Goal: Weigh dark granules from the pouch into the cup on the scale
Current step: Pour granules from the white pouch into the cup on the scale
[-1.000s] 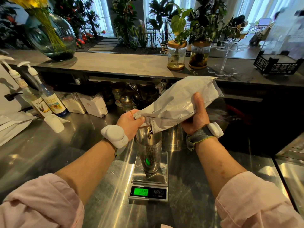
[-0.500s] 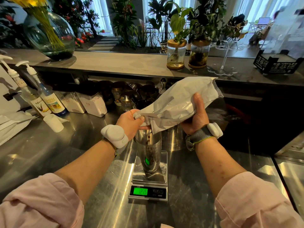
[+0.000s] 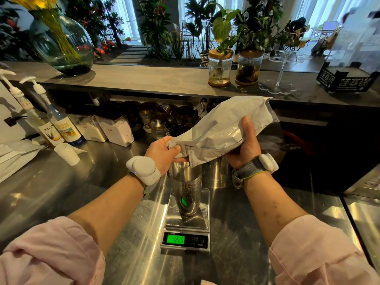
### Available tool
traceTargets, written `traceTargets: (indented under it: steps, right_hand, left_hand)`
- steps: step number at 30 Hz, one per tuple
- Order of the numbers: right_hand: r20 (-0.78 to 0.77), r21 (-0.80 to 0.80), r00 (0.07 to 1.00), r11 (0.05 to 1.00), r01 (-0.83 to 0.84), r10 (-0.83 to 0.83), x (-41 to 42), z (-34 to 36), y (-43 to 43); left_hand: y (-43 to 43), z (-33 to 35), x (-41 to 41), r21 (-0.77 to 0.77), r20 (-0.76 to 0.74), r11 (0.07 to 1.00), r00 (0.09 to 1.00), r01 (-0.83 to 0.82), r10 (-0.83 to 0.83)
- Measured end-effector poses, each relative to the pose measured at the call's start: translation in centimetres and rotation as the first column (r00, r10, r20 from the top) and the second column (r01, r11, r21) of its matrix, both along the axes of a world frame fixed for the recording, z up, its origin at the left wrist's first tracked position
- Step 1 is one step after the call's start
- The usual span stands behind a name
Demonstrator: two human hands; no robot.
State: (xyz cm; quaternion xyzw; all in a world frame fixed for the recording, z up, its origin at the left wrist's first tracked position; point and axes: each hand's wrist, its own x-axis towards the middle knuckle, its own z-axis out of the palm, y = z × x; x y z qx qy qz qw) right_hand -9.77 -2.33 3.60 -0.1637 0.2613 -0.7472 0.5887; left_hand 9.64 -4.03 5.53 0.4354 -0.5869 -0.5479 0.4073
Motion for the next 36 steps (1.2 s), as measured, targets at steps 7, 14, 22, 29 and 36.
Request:
traceTargets:
  steps: [7,14,22,29,36]
  right_hand:
    - [0.012,-0.033,1.0,0.999,0.004,-0.004,0.0,-0.2,0.0]
    - [0.007,-0.028,1.0,1.0,0.014,-0.013,0.0,-0.2,0.1]
    - [-0.002,-0.009,1.0,1.0,-0.006,0.006,0.0,-0.1,0.1]
    - [0.002,-0.016,1.0,1.0,-0.002,0.002,0.0,-0.1,0.1]
    - [0.005,-0.027,1.0,1.0,-0.007,0.007,0.0,0.0,0.1]
  left_hand:
    - [-0.6,-0.7,0.4,-0.014,0.086,1.0,0.996,-0.011,0.012]
    - [-0.7,-1.0,0.7,-0.049,0.137,0.999,0.99,-0.015,0.021]
    - [-0.4,-0.6,0.3,-0.008,0.074,1.0,0.997,0.007,-0.006]
    - [-0.5,-0.9,0.7,-0.048,0.185,0.998,0.982,-0.03,0.038]
    - [-0.4,-0.4,0.3,-0.008,0.113,1.0,0.994,-0.006,0.007]
